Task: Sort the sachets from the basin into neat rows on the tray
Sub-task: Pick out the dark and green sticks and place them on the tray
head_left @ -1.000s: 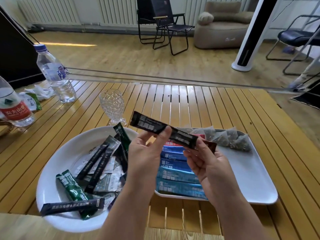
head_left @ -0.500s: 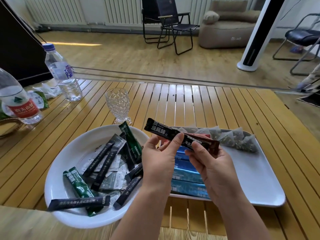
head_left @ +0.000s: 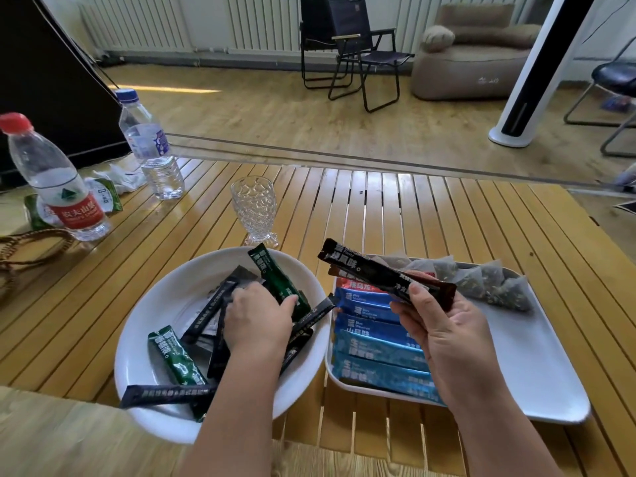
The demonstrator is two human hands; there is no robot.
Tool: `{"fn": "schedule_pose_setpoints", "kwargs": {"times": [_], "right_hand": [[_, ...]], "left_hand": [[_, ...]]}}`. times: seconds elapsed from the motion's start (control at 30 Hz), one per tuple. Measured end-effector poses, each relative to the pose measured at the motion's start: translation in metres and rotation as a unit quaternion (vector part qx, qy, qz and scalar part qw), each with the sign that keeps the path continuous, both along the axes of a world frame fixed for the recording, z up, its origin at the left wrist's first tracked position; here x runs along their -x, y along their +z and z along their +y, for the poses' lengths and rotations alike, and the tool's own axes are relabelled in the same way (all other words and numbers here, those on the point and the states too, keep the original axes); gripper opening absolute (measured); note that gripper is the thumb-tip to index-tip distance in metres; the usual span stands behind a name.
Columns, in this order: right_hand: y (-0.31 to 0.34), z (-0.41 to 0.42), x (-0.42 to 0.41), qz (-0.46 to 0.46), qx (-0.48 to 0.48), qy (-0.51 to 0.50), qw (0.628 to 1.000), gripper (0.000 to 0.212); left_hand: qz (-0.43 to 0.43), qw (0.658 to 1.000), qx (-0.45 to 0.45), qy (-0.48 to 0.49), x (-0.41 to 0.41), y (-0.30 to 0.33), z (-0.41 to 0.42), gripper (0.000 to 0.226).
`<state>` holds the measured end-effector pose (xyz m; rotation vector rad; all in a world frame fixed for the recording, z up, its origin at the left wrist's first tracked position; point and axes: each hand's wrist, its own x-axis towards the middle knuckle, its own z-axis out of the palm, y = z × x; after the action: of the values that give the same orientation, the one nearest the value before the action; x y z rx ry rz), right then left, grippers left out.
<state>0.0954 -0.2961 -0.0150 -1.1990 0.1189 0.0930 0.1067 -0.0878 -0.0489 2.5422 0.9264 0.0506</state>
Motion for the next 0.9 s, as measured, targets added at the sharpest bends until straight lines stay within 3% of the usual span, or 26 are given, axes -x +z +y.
{"fn": "schedule_pose_setpoints", "kwargs": {"times": [0.17, 0.33, 0.53, 0.63, 0.73, 0.8, 0.9], "right_hand": [[-0.004, 0.001, 0.001, -0.007, 0.047, 0.003, 0.999, 0.029], [-0.002, 0.000, 0.000, 0.003, 0.026, 0.011, 1.000, 0.031], [-0.001, -0.003, 0.000, 0.013, -0.002, 0.002, 1.000, 0.033], [-0.002, -0.007, -0.001, 0.019, -0.011, -0.004, 1.000, 0.028], [-0.002, -0.008, -0.001, 0.027, -0.014, -0.015, 0.999, 0.023], [-0.003, -0.008, -0.001, 0.032, -0.007, -0.017, 0.999, 0.021], [-0.004, -0.007, -0.002, 0.039, -0.026, -0.017, 0.999, 0.019]], "left_hand": [[-0.077, 0.995, 0.066, -0.009, -0.011, -0.005, 0.000, 0.057], [-0.090, 0.990, 0.103, -0.021, -0.014, -0.007, -0.001, 0.019], [-0.201, 0.965, 0.169, -0.009, -0.012, 0.003, -0.003, 0.016], [-0.300, 0.914, 0.273, 0.022, -0.006, 0.021, -0.008, 0.017], [-0.363, 0.819, 0.442, 0.042, 0.005, 0.044, -0.015, 0.010], [-0.371, 0.755, 0.539, 0.051, 0.013, 0.057, -0.025, 0.007], [-0.331, 0.706, 0.626, 0.025, 0.020, 0.066, -0.046, 0.013]]}}
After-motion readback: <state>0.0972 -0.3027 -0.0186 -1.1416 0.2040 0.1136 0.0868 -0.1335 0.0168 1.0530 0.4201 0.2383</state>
